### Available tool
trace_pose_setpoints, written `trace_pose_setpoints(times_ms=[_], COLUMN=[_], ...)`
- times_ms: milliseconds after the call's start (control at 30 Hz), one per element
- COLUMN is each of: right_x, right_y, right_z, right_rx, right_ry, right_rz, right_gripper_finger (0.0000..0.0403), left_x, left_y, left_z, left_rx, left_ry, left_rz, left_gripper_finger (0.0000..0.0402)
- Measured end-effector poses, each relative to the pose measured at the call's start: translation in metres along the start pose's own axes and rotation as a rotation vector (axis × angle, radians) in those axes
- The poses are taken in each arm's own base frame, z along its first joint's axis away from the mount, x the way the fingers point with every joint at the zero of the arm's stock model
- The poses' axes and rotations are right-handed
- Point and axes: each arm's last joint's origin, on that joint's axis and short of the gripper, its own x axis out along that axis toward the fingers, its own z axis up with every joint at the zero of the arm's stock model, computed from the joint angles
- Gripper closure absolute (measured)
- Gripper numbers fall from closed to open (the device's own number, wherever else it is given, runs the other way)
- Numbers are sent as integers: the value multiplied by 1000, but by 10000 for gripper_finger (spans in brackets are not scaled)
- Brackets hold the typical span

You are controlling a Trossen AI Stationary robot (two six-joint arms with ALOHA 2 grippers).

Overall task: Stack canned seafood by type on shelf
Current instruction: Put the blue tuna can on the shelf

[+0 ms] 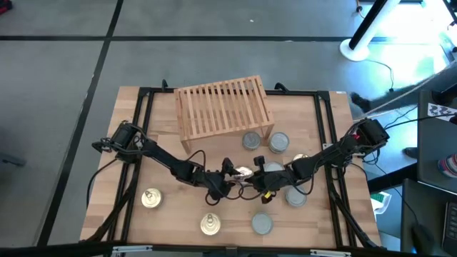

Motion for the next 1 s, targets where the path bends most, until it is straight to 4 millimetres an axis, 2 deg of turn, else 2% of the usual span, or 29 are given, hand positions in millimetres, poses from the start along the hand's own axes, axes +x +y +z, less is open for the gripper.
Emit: trace_pose_setpoints(times_ms=[367, 1000], right_x=[3, 3], right_y=[-10, -12], right_z=[1, 9], right_rx=[67, 100], right_ry=[-9, -95], right_rz=[-45, -57], right_gripper_finger=[403, 403], left_x=[0, 3], left_y=[0, 6], left_z=[0, -5], left_rx=[-13, -135], left_ry=[1, 19], left_rz=[0, 19], left_gripper_finger=[121, 121])
